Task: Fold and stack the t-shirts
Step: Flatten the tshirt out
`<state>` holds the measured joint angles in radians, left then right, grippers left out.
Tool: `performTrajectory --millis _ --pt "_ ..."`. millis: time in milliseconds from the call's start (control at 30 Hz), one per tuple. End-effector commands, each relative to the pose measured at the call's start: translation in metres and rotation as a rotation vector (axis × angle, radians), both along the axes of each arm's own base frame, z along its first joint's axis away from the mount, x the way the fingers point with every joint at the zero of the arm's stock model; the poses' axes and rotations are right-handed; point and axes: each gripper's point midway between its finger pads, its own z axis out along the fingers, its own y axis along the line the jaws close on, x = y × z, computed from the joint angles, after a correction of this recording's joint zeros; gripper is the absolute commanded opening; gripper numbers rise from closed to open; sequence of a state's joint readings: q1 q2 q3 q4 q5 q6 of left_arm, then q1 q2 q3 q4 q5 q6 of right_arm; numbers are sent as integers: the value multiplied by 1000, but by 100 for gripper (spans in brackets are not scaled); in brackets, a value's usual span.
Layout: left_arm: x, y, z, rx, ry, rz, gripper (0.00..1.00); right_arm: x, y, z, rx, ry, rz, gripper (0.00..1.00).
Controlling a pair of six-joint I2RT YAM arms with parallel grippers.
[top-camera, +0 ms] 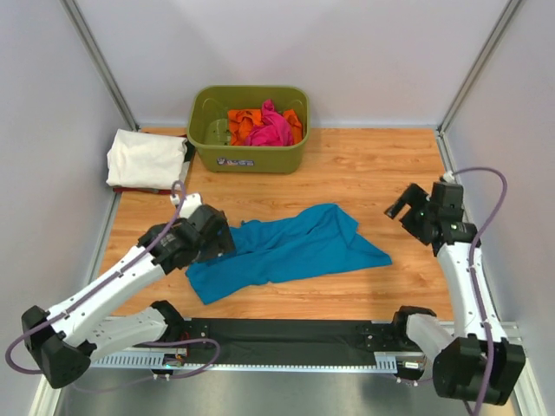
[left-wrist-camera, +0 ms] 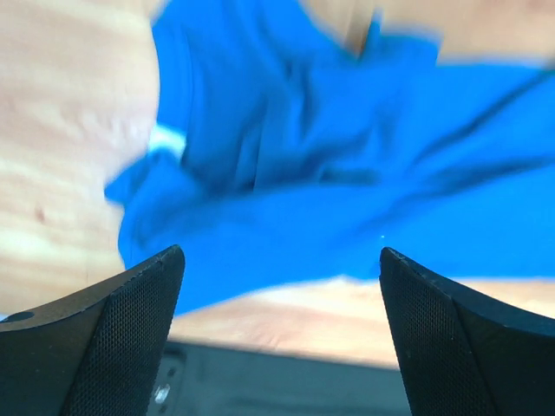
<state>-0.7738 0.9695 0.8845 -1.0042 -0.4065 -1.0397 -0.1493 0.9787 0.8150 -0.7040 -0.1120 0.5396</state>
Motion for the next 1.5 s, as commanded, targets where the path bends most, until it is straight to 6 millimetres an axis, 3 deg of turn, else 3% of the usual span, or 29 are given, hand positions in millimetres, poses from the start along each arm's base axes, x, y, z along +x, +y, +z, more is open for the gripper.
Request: performTrajectory --millis 0,133,367,400,433,567,667,767,900,933,1000,1033,1067,1133,1267,1333,1467 --pt "42 9 22 16 -97 12 100 28 24 29 -104 -111 141 91" --pt "71 21 1 20 -41 67 99 42 71 19 -122 -103 284 92" --pt "112 28 -36 -66 -12 142 99 63 115 -13 -149 -58 399 84" --pt "124 28 -39 -85 -34 159 99 66 118 -23 -137 -36 401 80" --pt "124 30 -44 -86 -15 163 99 67 121 -27 -131 -23 404 80" --pt "145 12 -57 -146 -32 93 94 71 133 -51 -82 24 430 73" --pt "150 8 -73 -132 0 63 90 70 135 -76 -97 93 442 72" --pt "152 9 -89 -105 40 45 88 69 138 -87 -99 119 453 68" --pt "153 6 -108 -93 83 35 69 76 137 -102 -127 149 447 58" --pt "154 6 -110 -96 86 33 55 77 136 -103 -136 155 446 53" --pt "157 4 -114 -100 84 27 36 83 137 -101 -140 148 451 35" --pt "158 4 -115 -97 83 29 14 85 138 -101 -143 147 454 31" --pt "160 4 -114 -95 78 29 0 93 133 -96 -177 130 428 18" --pt "165 4 -110 -88 64 25 0 99 129 -86 -202 120 425 2" --pt "184 -3 -58 -99 -32 -28 0 117 122 -35 -248 21 403 0" --pt "192 -5 -16 -113 -124 -55 0 124 116 -5 -267 -34 386 0" --pt "177 5 46 -89 -258 -56 0 114 101 53 -286 -161 335 0"
